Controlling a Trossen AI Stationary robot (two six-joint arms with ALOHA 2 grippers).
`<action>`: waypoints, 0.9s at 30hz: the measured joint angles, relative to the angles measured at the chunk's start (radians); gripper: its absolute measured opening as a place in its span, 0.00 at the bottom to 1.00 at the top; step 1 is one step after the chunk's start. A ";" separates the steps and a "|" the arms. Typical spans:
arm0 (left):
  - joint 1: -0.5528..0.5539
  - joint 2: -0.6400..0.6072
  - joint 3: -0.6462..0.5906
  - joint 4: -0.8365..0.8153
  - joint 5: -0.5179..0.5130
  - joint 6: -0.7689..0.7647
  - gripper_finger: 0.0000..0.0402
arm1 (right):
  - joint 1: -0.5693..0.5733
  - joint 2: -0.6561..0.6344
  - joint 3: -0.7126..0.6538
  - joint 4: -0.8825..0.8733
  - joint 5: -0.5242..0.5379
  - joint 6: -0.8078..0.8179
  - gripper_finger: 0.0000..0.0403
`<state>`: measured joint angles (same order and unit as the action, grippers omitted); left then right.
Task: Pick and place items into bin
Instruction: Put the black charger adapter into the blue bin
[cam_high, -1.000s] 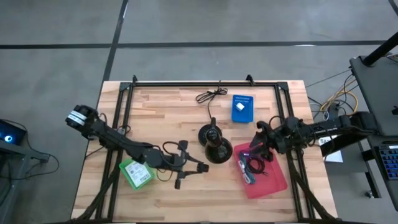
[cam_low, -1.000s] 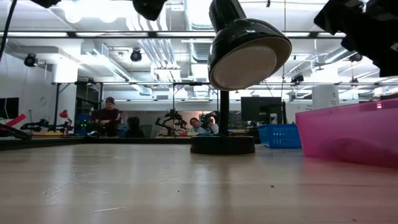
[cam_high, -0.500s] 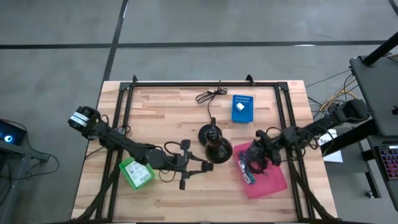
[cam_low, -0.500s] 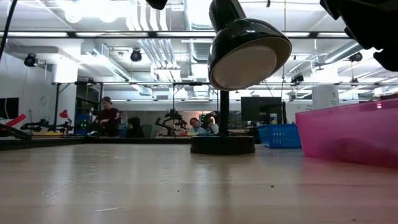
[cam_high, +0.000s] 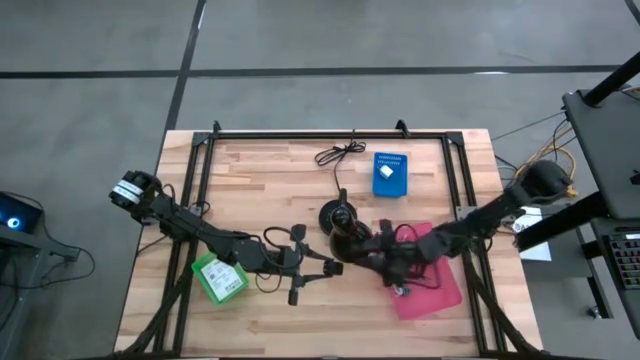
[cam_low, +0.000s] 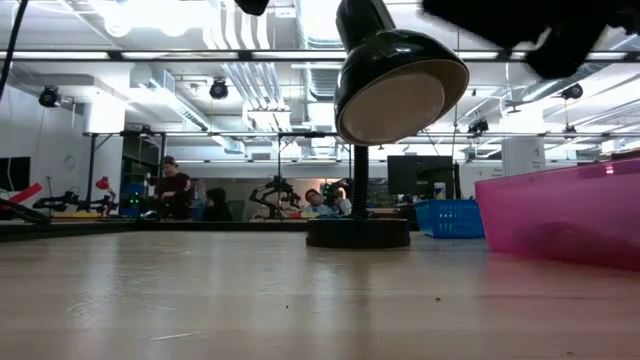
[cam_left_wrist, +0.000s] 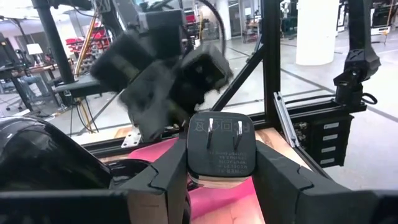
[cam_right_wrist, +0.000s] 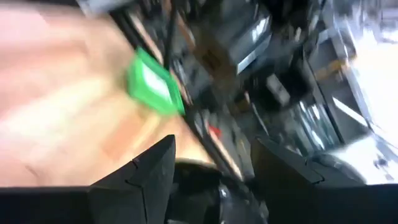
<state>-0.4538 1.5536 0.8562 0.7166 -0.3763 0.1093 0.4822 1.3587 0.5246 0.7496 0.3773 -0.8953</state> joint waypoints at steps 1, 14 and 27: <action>0.000 0.000 0.000 -0.002 0.000 0.000 0.33 | 0.000 0.028 0.022 -0.018 0.053 0.000 0.49; 0.000 0.000 0.002 0.042 -0.056 -0.025 0.33 | 0.081 0.256 0.251 -0.057 0.376 -0.226 0.48; 0.000 -0.014 0.002 0.068 -0.056 -0.016 0.33 | 0.135 0.181 0.255 -0.051 0.400 -0.255 0.48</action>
<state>-0.4541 1.5398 0.8581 0.7849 -0.4324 0.0933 0.6170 1.5394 0.7797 0.6987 0.7775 -1.1504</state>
